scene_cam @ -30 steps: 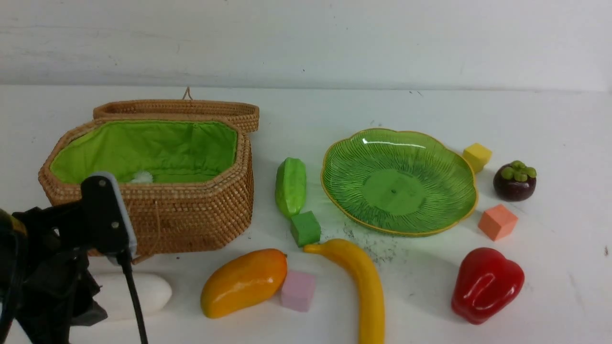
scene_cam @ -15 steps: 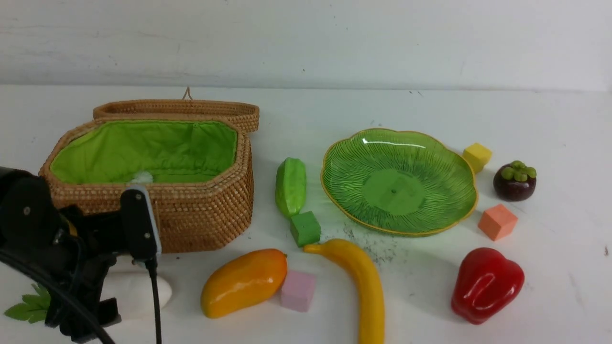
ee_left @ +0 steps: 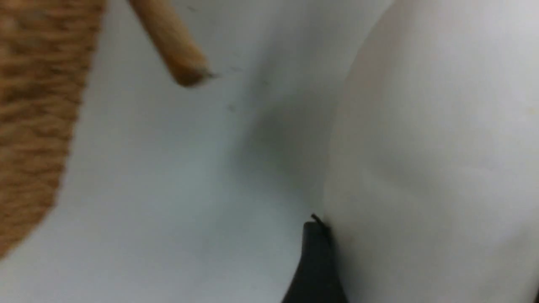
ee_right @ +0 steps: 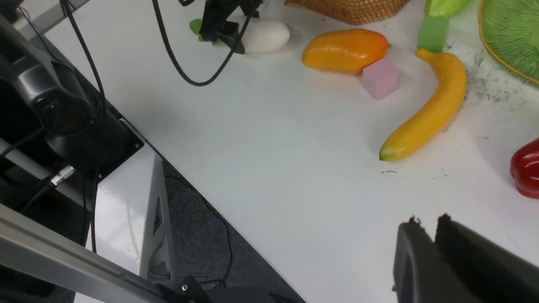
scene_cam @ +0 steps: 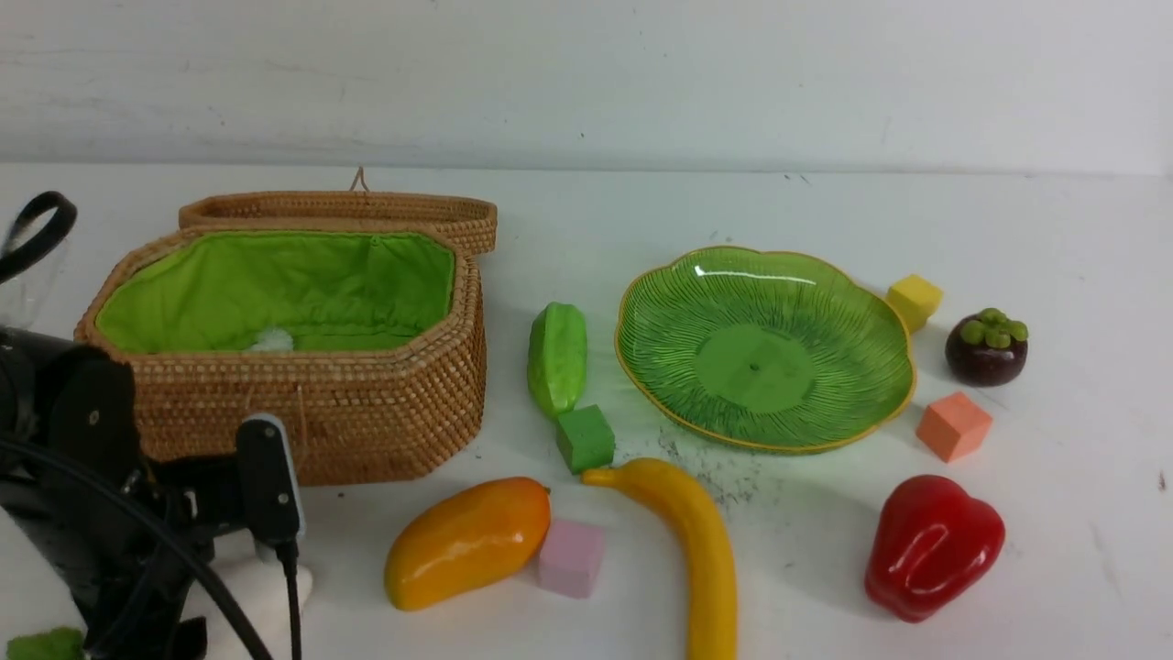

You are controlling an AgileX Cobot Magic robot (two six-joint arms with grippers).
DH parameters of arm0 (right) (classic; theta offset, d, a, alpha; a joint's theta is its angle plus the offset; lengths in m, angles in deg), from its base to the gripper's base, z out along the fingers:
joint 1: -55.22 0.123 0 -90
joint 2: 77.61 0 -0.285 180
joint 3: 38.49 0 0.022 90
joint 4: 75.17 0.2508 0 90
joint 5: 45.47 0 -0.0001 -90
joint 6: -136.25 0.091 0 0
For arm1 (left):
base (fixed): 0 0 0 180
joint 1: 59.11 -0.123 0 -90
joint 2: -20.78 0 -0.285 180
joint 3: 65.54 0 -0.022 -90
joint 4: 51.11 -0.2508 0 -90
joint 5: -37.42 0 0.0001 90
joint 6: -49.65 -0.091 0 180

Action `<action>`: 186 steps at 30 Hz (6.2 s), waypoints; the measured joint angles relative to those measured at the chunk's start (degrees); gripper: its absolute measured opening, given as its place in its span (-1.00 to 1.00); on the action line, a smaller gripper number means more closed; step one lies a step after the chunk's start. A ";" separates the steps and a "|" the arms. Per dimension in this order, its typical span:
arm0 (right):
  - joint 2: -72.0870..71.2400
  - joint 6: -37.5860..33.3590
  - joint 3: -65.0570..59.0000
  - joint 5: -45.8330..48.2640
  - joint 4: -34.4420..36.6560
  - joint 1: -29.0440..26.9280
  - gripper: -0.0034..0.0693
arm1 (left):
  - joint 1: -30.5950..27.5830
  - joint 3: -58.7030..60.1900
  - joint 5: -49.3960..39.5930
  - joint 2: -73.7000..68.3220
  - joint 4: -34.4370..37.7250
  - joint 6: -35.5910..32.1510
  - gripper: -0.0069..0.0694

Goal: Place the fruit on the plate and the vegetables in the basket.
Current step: Take a daikon with your left arm and place it on the basket on the left, then grab the mango with your left arm and place it on the right plate, then use the left arm to grab a banana and put it into the right plate

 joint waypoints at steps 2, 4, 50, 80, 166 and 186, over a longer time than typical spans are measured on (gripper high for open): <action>0.00 0.00 0.00 0.00 0.00 0.00 -0.69 | 0.00 0.25 -3.21 2.97 0.53 0.30 0.54; 0.00 0.00 0.00 0.00 0.00 0.00 -0.69 | 0.00 0.25 -5.05 6.86 1.75 1.69 0.54; 0.00 4.40 -0.07 -15.23 -3.70 0.00 -0.67 | 0.00 -23.35 16.14 6.14 12.64 9.42 0.67; 0.00 4.40 -0.07 -14.97 -5.13 0.00 -0.67 | 27.44 -12.24 1.99 1.48 -2.84 53.29 0.77; 0.00 23.97 -0.07 2.54 -22.73 0.00 -0.64 | 27.56 -58.44 -12.63 -18.11 26.04 44.85 -0.80; 0.00 17.16 -0.07 3.26 -15.13 0.00 -0.64 | 46.80 -43.24 -14.85 -17.86 1.29 80.48 -0.40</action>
